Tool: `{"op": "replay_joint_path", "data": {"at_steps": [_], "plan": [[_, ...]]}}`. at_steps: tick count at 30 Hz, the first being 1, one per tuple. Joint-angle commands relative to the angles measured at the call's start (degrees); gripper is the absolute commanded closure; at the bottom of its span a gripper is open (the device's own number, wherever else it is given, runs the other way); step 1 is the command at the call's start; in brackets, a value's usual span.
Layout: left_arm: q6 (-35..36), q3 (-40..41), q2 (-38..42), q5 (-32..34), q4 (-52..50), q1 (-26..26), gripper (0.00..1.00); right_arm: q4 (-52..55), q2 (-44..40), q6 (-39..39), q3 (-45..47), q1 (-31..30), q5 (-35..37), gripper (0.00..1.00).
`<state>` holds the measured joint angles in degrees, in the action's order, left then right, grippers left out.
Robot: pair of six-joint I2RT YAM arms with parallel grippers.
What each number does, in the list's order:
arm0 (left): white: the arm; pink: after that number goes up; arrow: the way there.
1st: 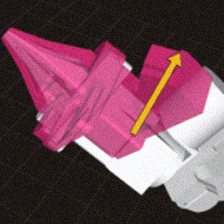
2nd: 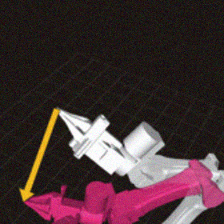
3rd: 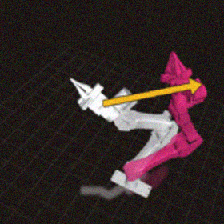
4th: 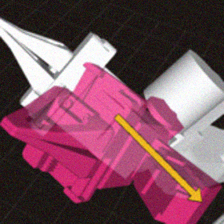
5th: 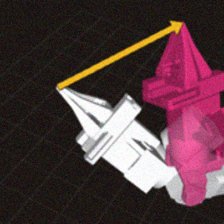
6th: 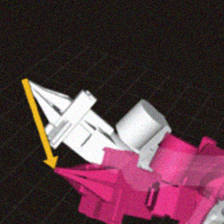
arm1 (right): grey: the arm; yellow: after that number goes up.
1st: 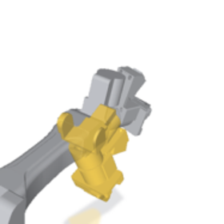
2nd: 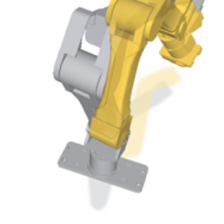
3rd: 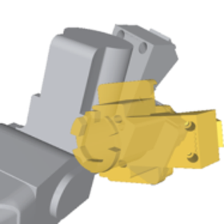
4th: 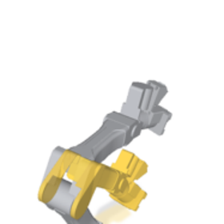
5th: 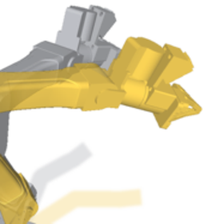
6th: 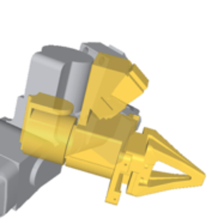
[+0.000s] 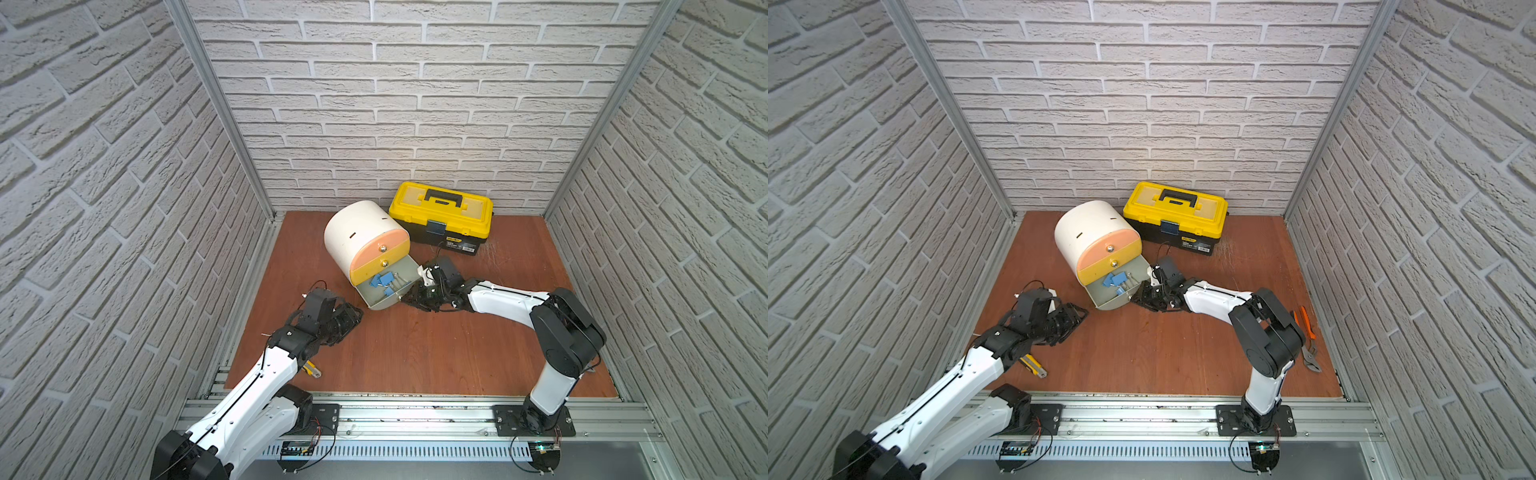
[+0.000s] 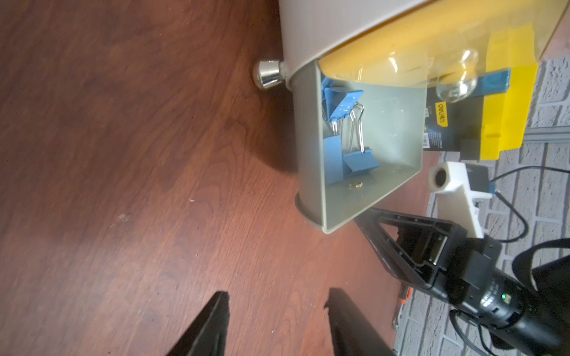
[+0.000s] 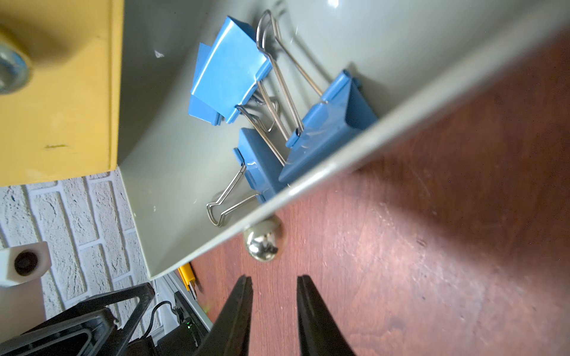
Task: Put the binder clips in the drawer according to color
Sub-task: Place the binder clip in the drawer, then close the drawer in the storage box.
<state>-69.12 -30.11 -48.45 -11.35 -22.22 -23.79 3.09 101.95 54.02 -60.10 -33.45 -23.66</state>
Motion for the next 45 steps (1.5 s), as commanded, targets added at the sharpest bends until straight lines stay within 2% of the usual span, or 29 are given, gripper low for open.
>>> {"op": "replay_joint_path", "data": {"at_steps": [1,18,31,45], "plan": [[-1.4,1.4,1.7,-0.5,2.9,0.9,0.44,-4.9,1.1,1.7,0.6,-0.5,-0.8,0.75],[-0.1,0.6,3.0,-2.9,0.7,4.2,0.41,-6.1,4.8,1.9,-2.8,-0.4,-1.3,0.75],[1.3,-1.0,3.3,-4.0,-1.0,6.1,0.4,-3.2,6.8,0.3,-8.6,0.2,-1.1,0.76],[1.8,-1.4,3.0,-4.8,-1.3,7.3,0.4,-4.6,10.5,3.3,-13.1,1.9,-0.1,0.77]]}}
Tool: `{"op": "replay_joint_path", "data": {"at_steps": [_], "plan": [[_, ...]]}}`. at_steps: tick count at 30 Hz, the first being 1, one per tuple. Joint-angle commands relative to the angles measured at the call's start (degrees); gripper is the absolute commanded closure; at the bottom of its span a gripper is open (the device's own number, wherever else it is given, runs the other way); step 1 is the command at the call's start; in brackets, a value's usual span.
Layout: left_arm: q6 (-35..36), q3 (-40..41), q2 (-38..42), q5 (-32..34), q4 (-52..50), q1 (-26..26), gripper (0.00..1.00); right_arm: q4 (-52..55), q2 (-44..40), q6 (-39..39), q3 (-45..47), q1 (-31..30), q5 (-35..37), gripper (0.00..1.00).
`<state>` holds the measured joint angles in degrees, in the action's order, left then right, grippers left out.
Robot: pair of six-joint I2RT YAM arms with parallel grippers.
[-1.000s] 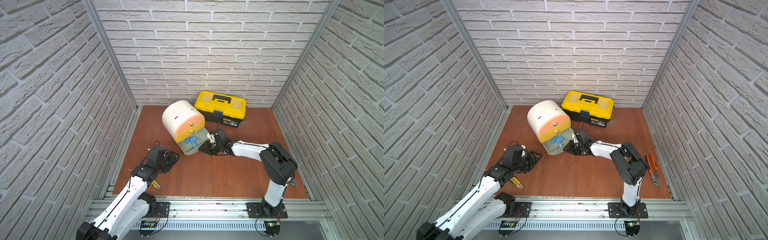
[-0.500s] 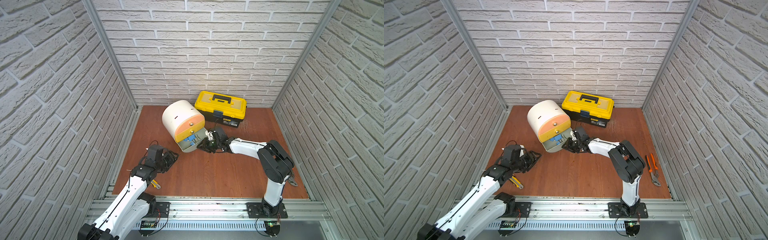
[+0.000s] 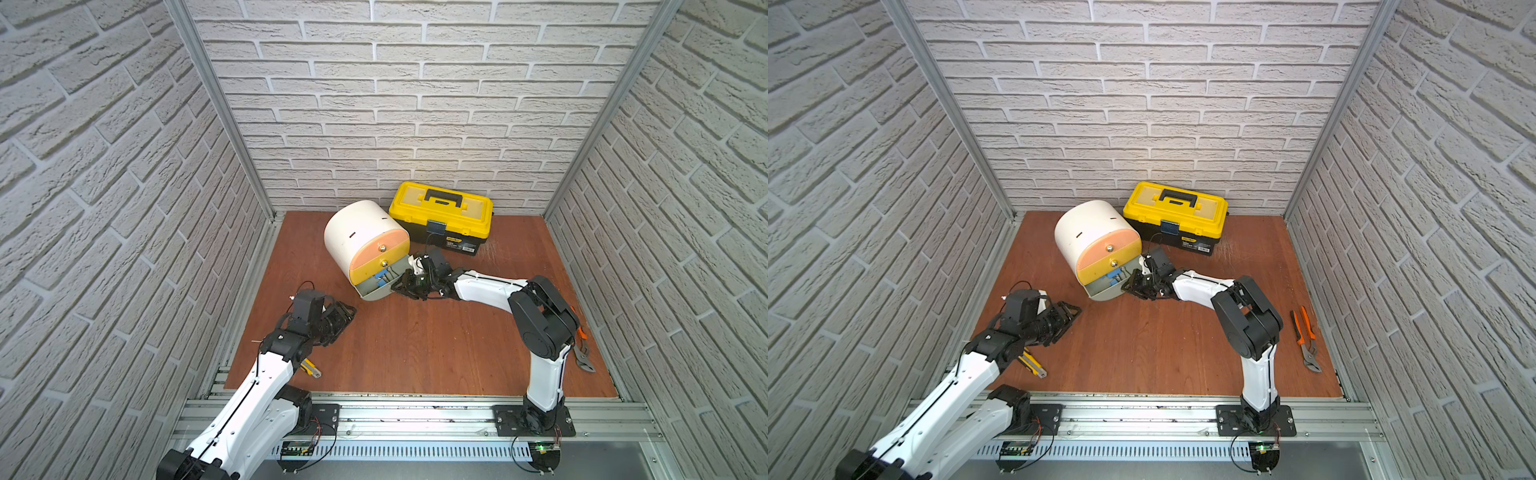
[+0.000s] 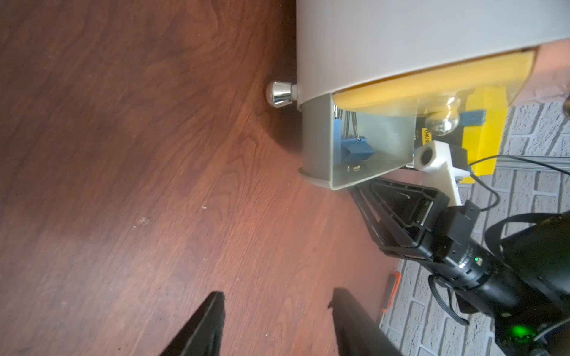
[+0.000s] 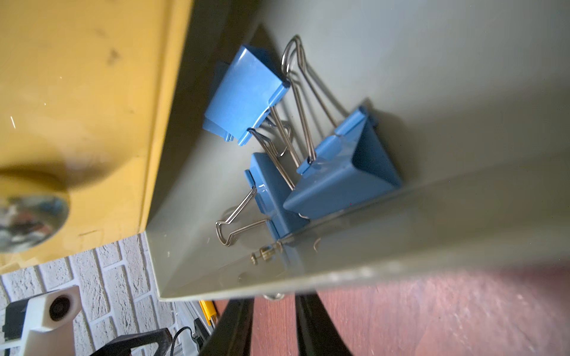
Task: Put the binder clips in the drawer according to color
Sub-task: Close the drawer in the storage box.
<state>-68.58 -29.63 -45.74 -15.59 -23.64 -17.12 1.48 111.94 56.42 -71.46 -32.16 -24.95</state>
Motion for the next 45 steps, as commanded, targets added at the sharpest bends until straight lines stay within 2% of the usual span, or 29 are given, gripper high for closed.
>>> {"op": "replay_joint_path", "data": {"at_steps": [1,23,41,45], "plan": [[1.3,-1.8,0.2,-0.6,0.1,0.7,0.4,-3.0,0.6,1.0,-1.9,0.7,1.3,0.77],[4.1,-3.3,-0.8,-4.5,-1.2,4.8,0.39,-9.1,6.6,8.5,-6.1,2.6,2.9,0.77],[5.1,-3.7,-0.5,-5.9,-1.8,6.5,0.4,-14.3,9.2,14.8,-7.7,2.5,5.7,0.7],[5.2,-3.9,-0.2,-5.8,-2.1,6.6,0.4,-14.5,9.8,14.9,-8.2,2.5,5.3,0.66]]}}
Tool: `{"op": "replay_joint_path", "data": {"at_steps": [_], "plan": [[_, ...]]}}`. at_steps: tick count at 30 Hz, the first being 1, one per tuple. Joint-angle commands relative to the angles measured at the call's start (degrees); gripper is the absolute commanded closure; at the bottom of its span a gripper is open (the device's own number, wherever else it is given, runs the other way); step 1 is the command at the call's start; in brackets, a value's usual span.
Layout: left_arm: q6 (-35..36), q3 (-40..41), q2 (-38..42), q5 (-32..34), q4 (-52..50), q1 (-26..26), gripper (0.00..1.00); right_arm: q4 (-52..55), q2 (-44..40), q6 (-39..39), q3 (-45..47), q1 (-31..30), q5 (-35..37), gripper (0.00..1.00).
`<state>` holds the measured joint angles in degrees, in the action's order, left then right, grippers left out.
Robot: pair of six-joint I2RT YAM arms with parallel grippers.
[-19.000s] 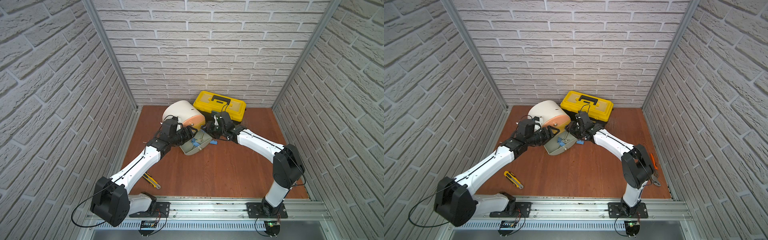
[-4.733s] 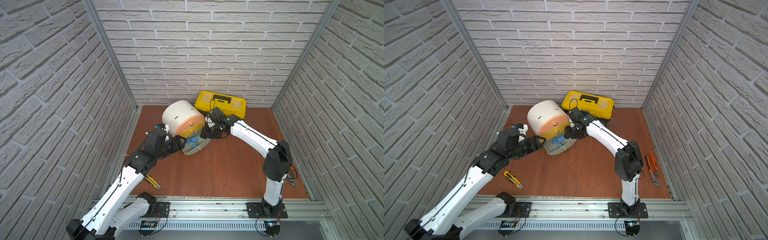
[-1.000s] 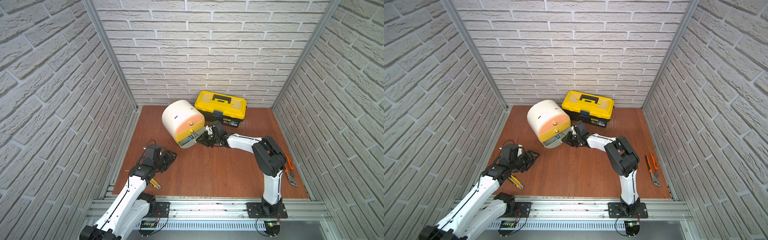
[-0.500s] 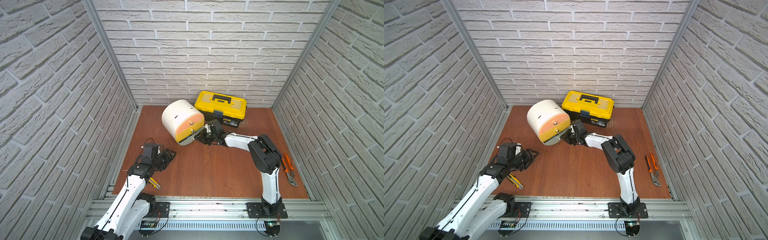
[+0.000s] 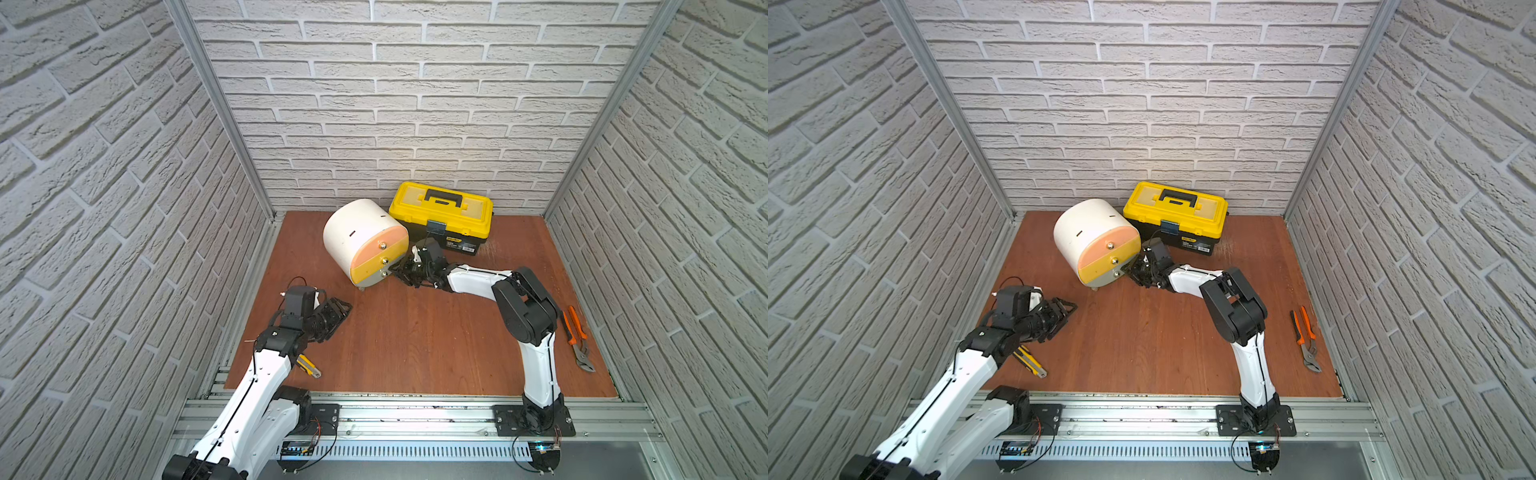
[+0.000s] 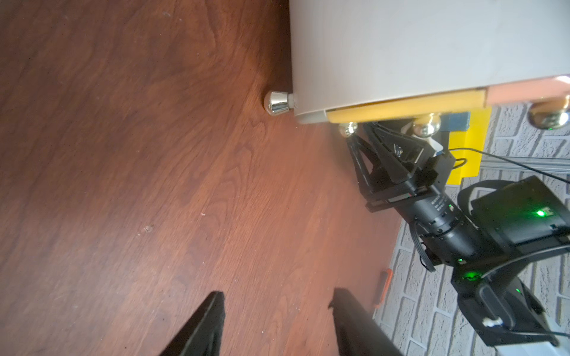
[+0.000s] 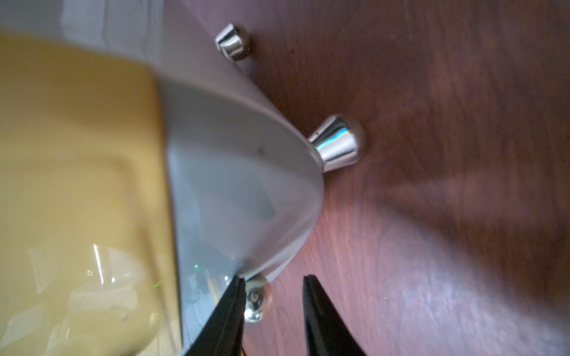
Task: Put the binder clips in the drawer according to color
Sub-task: Close the drawer in the storage box.
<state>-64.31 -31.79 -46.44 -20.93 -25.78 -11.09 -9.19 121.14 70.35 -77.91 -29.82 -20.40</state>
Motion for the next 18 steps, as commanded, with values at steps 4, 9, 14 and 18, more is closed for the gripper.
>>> {"op": "replay_joint_path", "data": {"at_steps": [4,9,14,18], "plan": [[1.2,-2.0,1.0,-0.2,-0.4,0.6,0.39,-3.1,-0.5,0.0,-0.7,0.2,0.7,0.65],[4.5,-5.8,1.5,1.8,-4.3,1.0,0.35,0.5,-7.2,-4.7,5.3,0.2,1.6,0.59],[12.9,-14.6,1.2,7.9,-12.1,2.5,0.18,11.5,-21.4,-15.1,12.4,1.0,6.6,0.44],[21.9,-23.2,1.0,20.2,-17.7,2.9,0.03,27.0,-33.0,-27.5,12.9,1.9,17.0,0.36]]}}
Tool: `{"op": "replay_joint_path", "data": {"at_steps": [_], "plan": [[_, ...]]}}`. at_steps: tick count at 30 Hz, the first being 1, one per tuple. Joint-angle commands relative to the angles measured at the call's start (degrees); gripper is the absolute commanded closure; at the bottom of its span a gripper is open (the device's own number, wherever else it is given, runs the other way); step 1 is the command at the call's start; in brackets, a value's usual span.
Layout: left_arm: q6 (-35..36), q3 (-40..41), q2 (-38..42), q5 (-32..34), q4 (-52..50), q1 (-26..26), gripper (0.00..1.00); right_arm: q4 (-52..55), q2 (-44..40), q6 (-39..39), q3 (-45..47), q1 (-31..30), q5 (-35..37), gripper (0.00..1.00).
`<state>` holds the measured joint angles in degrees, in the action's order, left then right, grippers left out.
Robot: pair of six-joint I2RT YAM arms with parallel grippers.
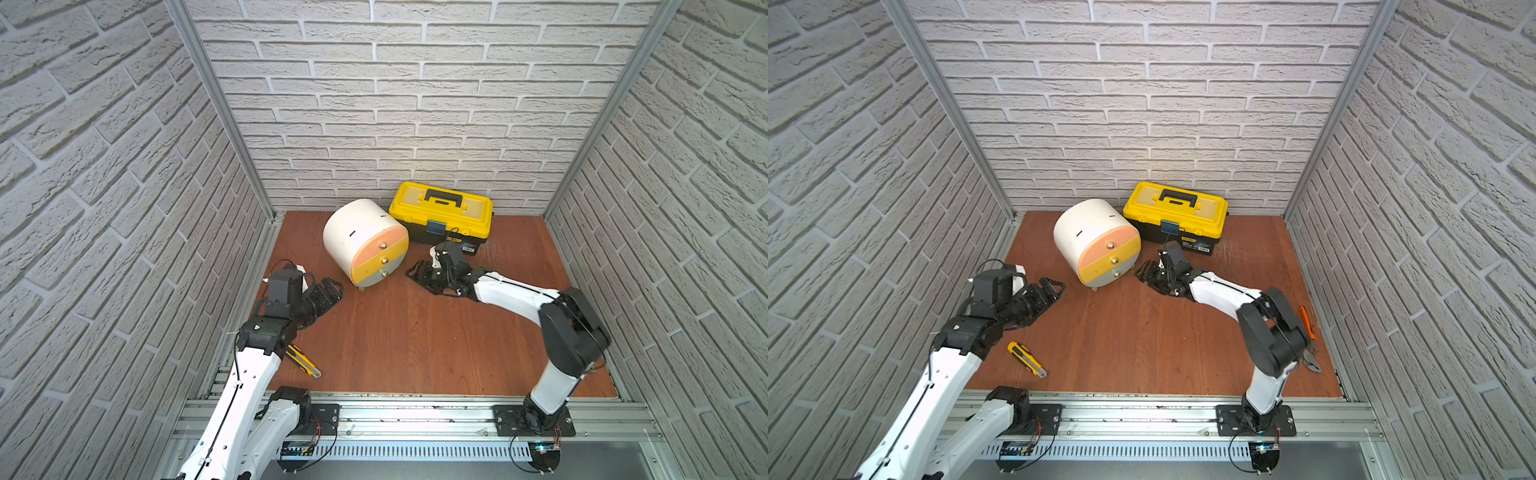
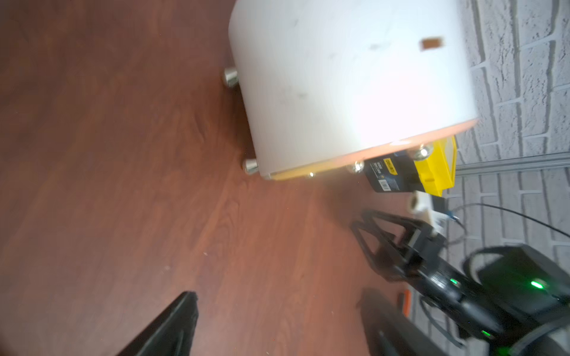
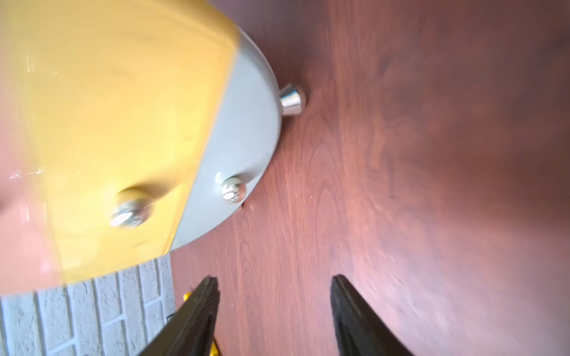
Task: Put the binder clips in the drawer according to color
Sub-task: Close the drawer in the storage box, then reset both arms
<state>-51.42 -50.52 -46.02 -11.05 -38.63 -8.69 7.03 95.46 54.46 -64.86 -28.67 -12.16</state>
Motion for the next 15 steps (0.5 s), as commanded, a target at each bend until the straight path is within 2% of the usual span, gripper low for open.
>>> {"op": "replay_joint_path", "data": {"at_steps": [1,3,6,9,10,12,13,15], "plan": [[11.3,-6.1,0.6,13.8,-5.4,0.5,0.01,14.4,-9.7,-14.4,-0.8,0.8,12.4,0.35],[17.3,-8.4,0.8,22.4,-4.5,0.5,0.01,20.7,-15.2,-21.0,-2.3,1.0,21.0,0.33],[28.0,-8.9,1.2,31.1,1.4,0.5,0.02,25.1,-22.2,-29.8,-4.5,1.0,33.9,0.3],[42.0,-8.3,0.3,36.8,8.5,0.5,0.02,23.1,-28.7,-38.3,-5.3,1.0,46.7,0.23],[45.9,-8.6,-0.5,37.3,9.7,0.5,0.02,21.0,-30.3,-41.7,-4.8,1.0,49.3,0.16],[51.2,-10.7,-2.9,38.4,10.3,0.6,0.02,14.5,-33.1,-54.9,-2.8,1.3,46.6,0.02],[50.3,-10.8,-3.7,40.4,10.8,0.7,0.02,12.3,-33.7,-59.9,-2.1,1.3,45.8,0.0],[48.6,-8.6,-4.5,44.8,13.9,0.6,0.02,12.9,-34.0,-64.3,-1.6,1.5,44.8,0.0]]}}
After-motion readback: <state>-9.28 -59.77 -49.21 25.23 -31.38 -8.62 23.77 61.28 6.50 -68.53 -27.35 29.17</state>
